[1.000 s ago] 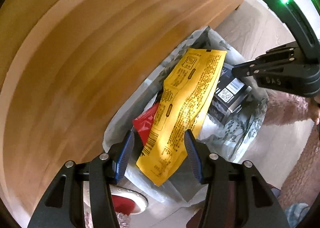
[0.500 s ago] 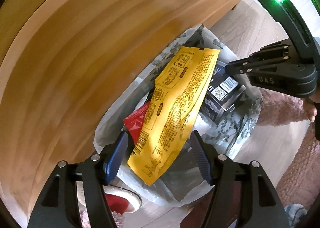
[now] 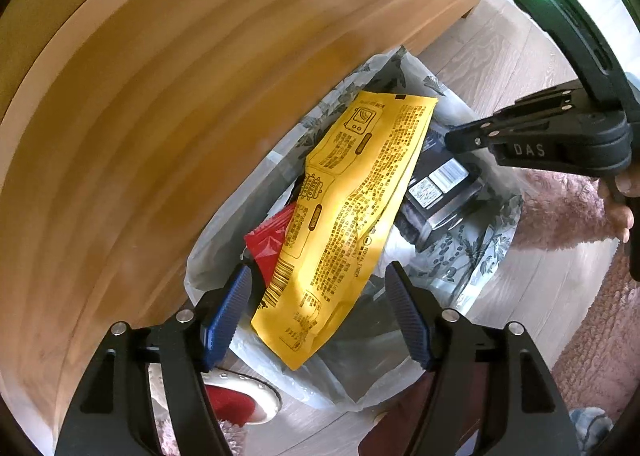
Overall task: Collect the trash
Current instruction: 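Open the right tool inside the wastebasket to drop the clear straw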
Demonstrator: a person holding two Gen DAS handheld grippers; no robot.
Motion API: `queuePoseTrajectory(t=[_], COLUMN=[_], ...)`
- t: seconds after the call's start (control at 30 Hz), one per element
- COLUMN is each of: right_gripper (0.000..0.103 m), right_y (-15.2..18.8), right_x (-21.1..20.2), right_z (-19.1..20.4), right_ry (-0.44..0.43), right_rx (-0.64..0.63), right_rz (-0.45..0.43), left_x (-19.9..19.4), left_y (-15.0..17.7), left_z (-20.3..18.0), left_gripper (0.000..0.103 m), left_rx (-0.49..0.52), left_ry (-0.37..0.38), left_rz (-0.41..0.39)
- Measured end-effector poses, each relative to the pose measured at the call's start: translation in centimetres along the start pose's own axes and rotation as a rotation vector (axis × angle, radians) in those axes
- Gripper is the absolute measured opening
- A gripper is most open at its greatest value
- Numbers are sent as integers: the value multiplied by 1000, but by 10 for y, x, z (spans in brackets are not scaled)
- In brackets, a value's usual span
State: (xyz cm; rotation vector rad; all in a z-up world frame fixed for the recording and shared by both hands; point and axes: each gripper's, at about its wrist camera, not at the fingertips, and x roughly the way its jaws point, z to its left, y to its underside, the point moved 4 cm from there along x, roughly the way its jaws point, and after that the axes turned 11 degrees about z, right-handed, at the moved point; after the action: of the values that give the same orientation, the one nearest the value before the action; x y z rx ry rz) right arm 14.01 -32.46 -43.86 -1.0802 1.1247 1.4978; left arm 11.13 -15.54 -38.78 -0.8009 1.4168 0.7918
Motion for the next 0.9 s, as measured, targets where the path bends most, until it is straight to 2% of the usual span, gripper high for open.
queuePoseTrajectory(t=[0.07, 0.17, 0.43, 0.73, 0.77, 0.83, 0.87, 0.9], right_gripper=[5, 5, 5, 7, 10, 28, 43, 46], right_y=[1, 2, -3, -4, -5, -5, -5, -5], right_x=[-1, 0, 22, 18, 15, 7, 3, 0], right_z=[1, 3, 2, 12, 14, 16, 18, 20], right_ry=[50, 79, 63, 55, 68, 95, 86, 74], right_rx=[-10, -20, -19, -53, -66, -80, -80, -78], right_rz=[-9, -10, 42, 51, 39, 4, -10, -16], left_x=[1, 3, 4, 2, 2, 3, 3, 2], left_y=[0, 1, 1, 1, 1, 2, 2, 3], left_z=[0, -2, -3, -2, -2, -2, -2, -2], left_gripper=[67, 67, 66, 66, 66, 66, 66, 66], left_rx=[-2, -3, -2, -6, -5, -6, -8, -9], left_ry=[-1, -1, 4, 8, 8, 6, 5, 4], left_rz=[0, 2, 1, 2, 1, 1, 0, -1])
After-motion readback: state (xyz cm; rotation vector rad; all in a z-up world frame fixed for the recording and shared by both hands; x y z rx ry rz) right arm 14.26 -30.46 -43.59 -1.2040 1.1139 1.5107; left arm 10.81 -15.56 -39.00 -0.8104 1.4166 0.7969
